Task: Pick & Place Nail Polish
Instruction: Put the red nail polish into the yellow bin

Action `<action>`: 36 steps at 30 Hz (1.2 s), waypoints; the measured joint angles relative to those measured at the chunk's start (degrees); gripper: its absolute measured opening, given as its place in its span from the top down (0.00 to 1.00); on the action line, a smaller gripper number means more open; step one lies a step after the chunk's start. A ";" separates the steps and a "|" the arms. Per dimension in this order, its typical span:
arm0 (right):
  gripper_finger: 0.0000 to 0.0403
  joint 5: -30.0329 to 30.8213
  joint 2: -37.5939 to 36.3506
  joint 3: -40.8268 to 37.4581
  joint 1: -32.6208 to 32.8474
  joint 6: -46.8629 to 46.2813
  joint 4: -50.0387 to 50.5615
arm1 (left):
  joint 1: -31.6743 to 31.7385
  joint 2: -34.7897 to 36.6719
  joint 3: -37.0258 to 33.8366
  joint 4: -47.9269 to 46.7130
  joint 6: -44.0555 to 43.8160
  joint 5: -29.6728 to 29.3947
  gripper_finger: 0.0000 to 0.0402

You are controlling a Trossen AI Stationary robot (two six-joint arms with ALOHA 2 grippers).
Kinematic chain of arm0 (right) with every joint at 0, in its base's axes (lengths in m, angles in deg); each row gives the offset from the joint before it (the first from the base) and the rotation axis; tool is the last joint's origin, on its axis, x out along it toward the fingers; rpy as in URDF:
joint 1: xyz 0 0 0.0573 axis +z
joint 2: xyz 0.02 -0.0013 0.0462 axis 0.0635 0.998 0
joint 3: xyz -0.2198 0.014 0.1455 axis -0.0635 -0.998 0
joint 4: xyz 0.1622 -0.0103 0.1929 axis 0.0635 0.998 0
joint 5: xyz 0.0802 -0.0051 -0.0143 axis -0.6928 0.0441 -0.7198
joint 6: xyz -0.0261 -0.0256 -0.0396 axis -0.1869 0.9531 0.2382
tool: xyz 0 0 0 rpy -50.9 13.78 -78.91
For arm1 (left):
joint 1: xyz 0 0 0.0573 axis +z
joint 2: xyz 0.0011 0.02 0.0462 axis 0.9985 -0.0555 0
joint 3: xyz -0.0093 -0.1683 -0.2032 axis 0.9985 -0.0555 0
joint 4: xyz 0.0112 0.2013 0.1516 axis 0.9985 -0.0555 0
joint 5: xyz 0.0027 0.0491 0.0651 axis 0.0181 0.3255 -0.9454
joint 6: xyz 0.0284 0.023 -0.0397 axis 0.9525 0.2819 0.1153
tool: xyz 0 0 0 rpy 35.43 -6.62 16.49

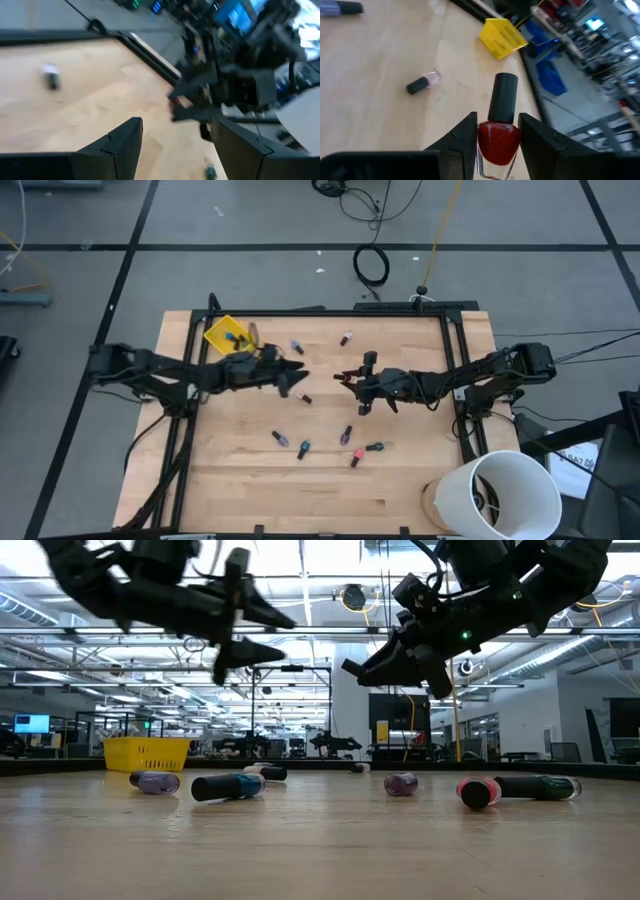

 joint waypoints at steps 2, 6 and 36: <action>0.72 1.56 -0.02 0.00 0.48 0.52 0.11 | -0.02 -3.87 3.23 -0.02 -0.08 2.45 0.43; 0.72 1.52 -0.02 0.00 0.70 0.54 0.26 | 0.00 -10.72 8.90 -0.33 -0.45 4.54 0.43; 0.72 2.84 -0.02 0.00 1.32 0.76 -1.01 | -0.20 -19.96 20.49 -9.14 -1.59 1.41 0.43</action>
